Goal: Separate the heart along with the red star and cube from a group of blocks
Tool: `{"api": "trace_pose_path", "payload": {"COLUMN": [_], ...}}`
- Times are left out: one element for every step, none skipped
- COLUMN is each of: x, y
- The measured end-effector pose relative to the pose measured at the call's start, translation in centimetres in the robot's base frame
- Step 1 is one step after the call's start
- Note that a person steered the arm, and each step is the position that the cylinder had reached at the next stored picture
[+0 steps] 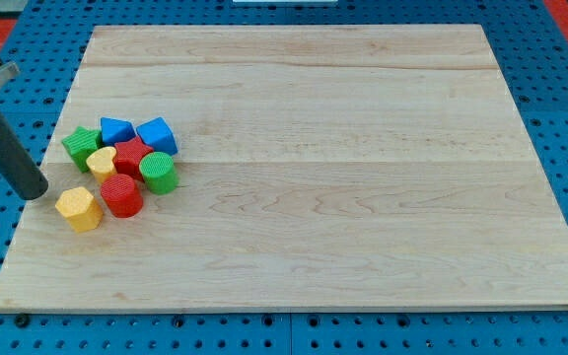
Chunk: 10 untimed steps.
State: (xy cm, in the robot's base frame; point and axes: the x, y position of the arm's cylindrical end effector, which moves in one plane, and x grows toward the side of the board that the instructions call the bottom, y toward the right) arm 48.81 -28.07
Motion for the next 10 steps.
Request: {"api": "trace_pose_path", "payload": {"x": [0.0, 0.0, 0.0, -2.4, -3.1, -5.1, -6.5, -7.1, -7.1, -7.1], "y": [0.0, 0.5, 1.5, 4.8, 10.0, 11.5, 13.6, 14.9, 15.1, 15.1]}}
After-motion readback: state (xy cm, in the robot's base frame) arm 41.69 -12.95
